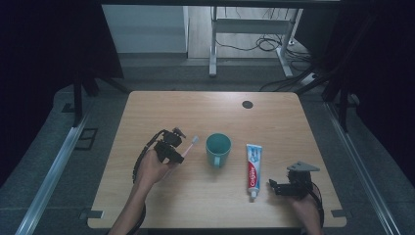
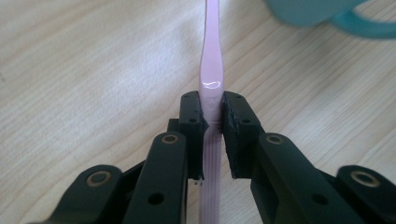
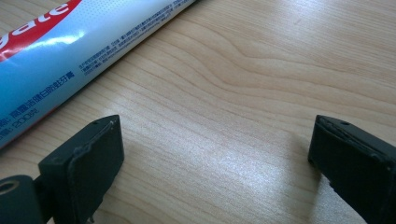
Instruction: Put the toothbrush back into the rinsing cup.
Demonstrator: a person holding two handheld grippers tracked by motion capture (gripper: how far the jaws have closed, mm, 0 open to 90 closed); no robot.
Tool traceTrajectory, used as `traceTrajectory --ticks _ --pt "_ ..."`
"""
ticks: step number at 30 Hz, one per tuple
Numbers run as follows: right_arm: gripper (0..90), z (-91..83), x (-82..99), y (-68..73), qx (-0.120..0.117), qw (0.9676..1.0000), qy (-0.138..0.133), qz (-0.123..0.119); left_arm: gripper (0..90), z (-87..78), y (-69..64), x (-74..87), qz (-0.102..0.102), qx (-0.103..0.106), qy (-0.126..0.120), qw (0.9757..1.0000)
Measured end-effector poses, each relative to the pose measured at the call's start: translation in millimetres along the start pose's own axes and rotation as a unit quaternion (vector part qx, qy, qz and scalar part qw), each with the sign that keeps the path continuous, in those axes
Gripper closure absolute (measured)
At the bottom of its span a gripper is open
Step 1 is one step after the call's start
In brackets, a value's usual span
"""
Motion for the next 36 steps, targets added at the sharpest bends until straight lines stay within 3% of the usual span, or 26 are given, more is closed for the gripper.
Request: traceTrajectory --ticks 7,12,20,27,36 --pt "3.1 0.0 0.0 0.0 0.0 1.0 0.0 0.0 78.8 -14.4 -1.4 -5.4 0.011 0.024 -0.048 0.9985" --pt "3.1 0.0 0.0 0.0 0.0 1.0 0.0 0.0 78.8 -22.1 -2.1 -8.4 0.015 0.023 -0.075 0.9968" --pt "3.1 0.1 0.0 -0.1 0.0 1.0 -0.001 -0.001 78.8 -33.1 -4.1 -12.8 0.029 0.024 -0.124 0.9916" --pt "3.1 0.1 0.0 -0.2 0.0 1.0 -0.001 -0.001 78.8 -42.3 -7.5 -16.8 0.046 0.024 -0.174 0.9834" --pt "3.1 0.0 0.0 -0.1 0.0 1.0 0.0 -0.001 78.9 -51.2 -12.7 -21.8 0.047 0.034 -0.231 0.9713"
Point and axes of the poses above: each handheld gripper's, and its own axes: z roughly forward along the jaws, x roughly out of its underside, y roughly to its left, the point moved 3 cm from there along z, roughly forward along the jaws, and after that the axes turned 9 degrees about -y, right-handed, at the moved point
